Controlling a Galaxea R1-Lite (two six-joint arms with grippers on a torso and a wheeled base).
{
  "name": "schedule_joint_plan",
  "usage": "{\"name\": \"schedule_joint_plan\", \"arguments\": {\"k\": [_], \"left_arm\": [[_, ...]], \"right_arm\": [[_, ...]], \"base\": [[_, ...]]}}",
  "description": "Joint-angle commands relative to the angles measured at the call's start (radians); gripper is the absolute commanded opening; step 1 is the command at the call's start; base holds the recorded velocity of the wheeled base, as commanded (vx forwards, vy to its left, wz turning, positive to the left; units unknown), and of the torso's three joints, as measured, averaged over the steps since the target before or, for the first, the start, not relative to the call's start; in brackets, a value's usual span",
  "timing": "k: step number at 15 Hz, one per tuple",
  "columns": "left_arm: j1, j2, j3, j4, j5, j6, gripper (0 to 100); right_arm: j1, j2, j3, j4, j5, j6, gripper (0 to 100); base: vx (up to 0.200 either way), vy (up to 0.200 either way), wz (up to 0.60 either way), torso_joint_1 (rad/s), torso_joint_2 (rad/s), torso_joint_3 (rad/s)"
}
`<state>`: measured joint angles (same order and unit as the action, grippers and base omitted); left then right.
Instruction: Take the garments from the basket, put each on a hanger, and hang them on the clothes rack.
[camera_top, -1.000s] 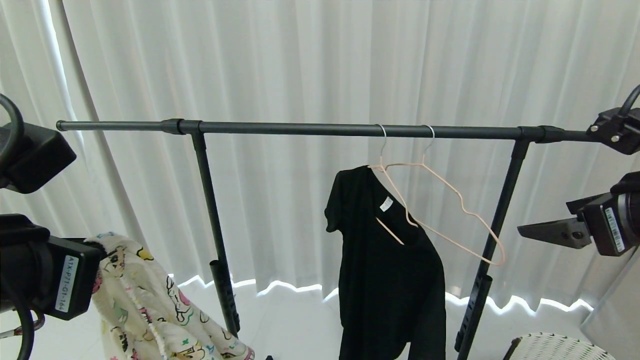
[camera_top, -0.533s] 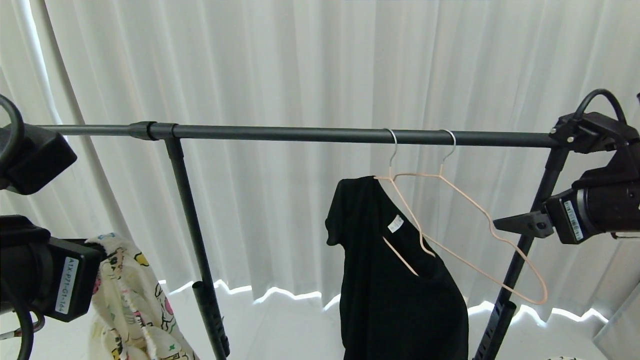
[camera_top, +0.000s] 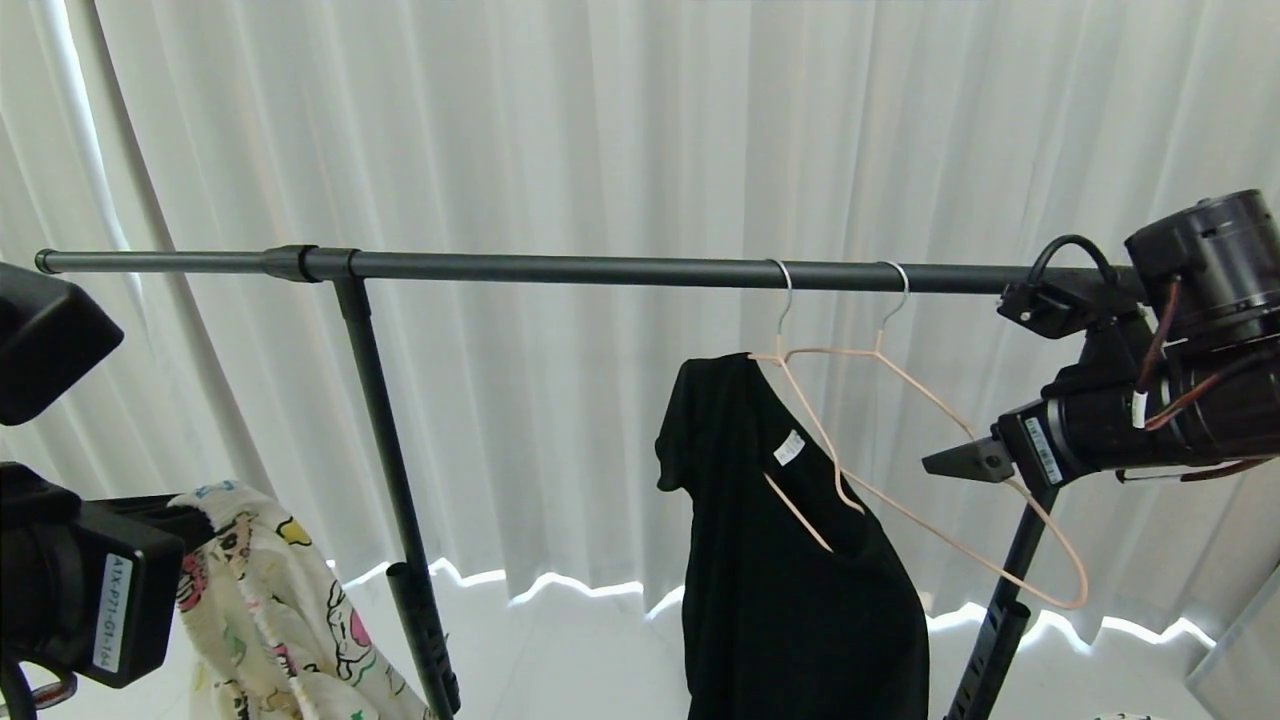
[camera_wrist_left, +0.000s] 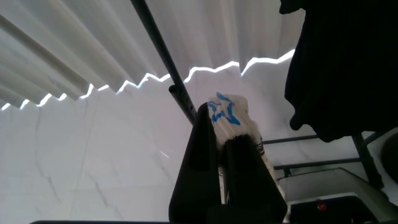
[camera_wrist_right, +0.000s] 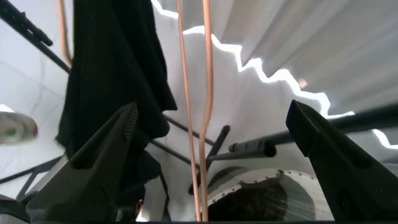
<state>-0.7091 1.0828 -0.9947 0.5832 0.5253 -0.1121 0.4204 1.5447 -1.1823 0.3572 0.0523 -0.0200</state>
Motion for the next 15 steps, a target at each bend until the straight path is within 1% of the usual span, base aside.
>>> {"name": "schedule_joint_plan", "arguments": {"k": [1, 2, 7, 8, 15], "left_arm": [[-0.006, -0.003, 0.002, -0.002, 0.001, 0.0, 0], [-0.006, -0.003, 0.002, -0.002, 0.001, 0.0, 0], [-0.009, 0.003, 0.001, -0.002, 0.001, 0.0, 0], [-0.009, 0.005, 0.002, -0.002, 0.001, 0.0, 0], [-0.009, 0.016, 0.002, -0.002, 0.001, 0.0, 0]], "right_arm": [[-0.017, 0.072, 0.0, -0.024, 0.024, 0.0, 100], [-0.029, 0.092, 0.001, -0.047, 0.035, 0.002, 100], [-0.072, 0.126, 0.003, -0.067, 0.08, 0.002, 100], [-0.072, 0.127, 0.006, -0.069, 0.081, 0.002, 0], [-0.069, 0.127, 0.006, -0.072, 0.106, 0.003, 0]], "base": [[0.0, 0.0, 0.0, 0.0, 0.0, 0.0], [0.0, 0.0, 0.0, 0.0, 0.0, 0.0], [0.0, 0.0, 0.0, 0.0, 0.0, 0.0], [0.0, 0.0, 0.0, 0.0, 0.0, 0.0], [0.0, 0.0, 0.0, 0.0, 0.0, 0.0]]}}
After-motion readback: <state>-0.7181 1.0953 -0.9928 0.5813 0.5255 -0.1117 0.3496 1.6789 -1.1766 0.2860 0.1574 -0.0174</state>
